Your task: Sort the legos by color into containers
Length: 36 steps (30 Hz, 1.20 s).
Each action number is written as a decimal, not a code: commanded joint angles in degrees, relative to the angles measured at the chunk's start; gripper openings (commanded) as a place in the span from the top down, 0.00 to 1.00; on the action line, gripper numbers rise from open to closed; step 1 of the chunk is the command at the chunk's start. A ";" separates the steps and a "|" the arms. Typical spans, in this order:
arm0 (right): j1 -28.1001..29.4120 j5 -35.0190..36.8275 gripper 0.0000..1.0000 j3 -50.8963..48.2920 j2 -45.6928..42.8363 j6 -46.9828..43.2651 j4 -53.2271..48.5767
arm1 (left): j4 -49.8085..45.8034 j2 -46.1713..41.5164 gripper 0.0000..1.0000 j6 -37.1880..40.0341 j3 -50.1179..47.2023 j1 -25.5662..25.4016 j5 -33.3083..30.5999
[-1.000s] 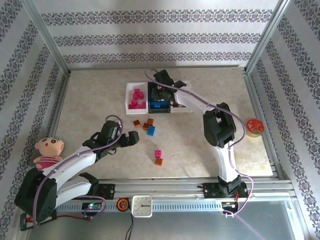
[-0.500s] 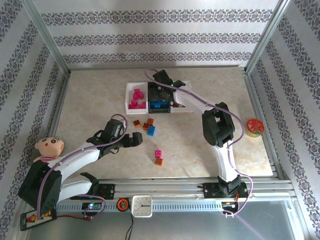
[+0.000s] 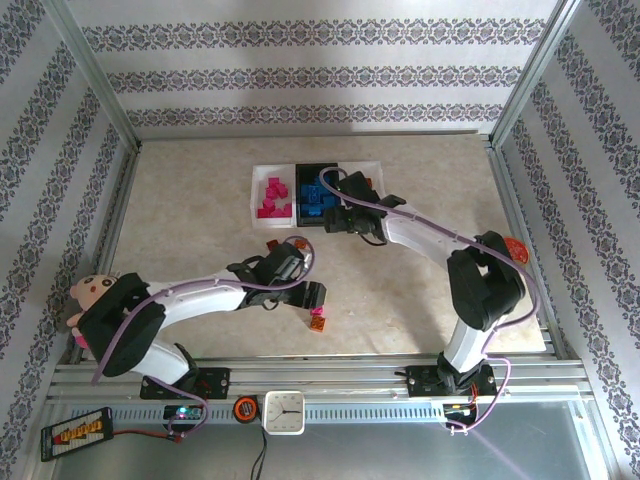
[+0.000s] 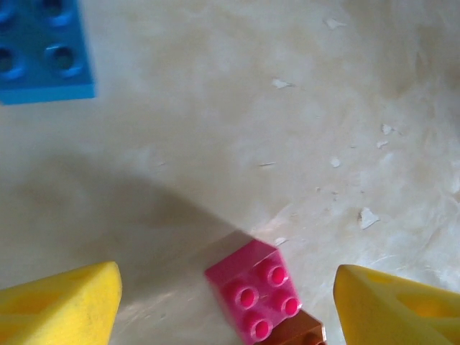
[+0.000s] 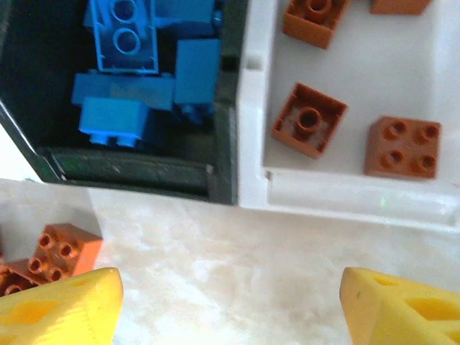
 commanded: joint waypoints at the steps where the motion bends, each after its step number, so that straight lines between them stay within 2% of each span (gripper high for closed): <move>1: -1.21 -0.61 0.20 -4.22 -5.21 1.23 3.11 | -6.75 2.71 0.25 3.12 3.16 -2.75 -4.33; 8: -2.32 -0.77 0.20 -9.60 -12.36 0.75 4.60 | -12.52 7.92 0.31 4.31 6.96 -6.92 -8.60; 14: -3.03 -0.97 0.20 -11.22 -15.75 0.42 4.96 | -14.82 8.81 0.43 3.38 5.49 -7.37 -9.97; 24: -3.08 -1.55 0.19 -12.43 -16.55 1.46 5.88 | -13.94 4.17 0.69 1.91 3.52 -6.87 -14.28; 31: -2.99 -1.93 0.19 -15.07 -18.41 1.99 6.01 | -12.59 -3.51 0.75 2.05 1.78 -0.18 -15.35; 36: -2.30 -1.96 0.19 -17.76 -20.16 2.46 6.01 | -10.23 -9.15 0.77 4.07 3.71 10.10 -14.81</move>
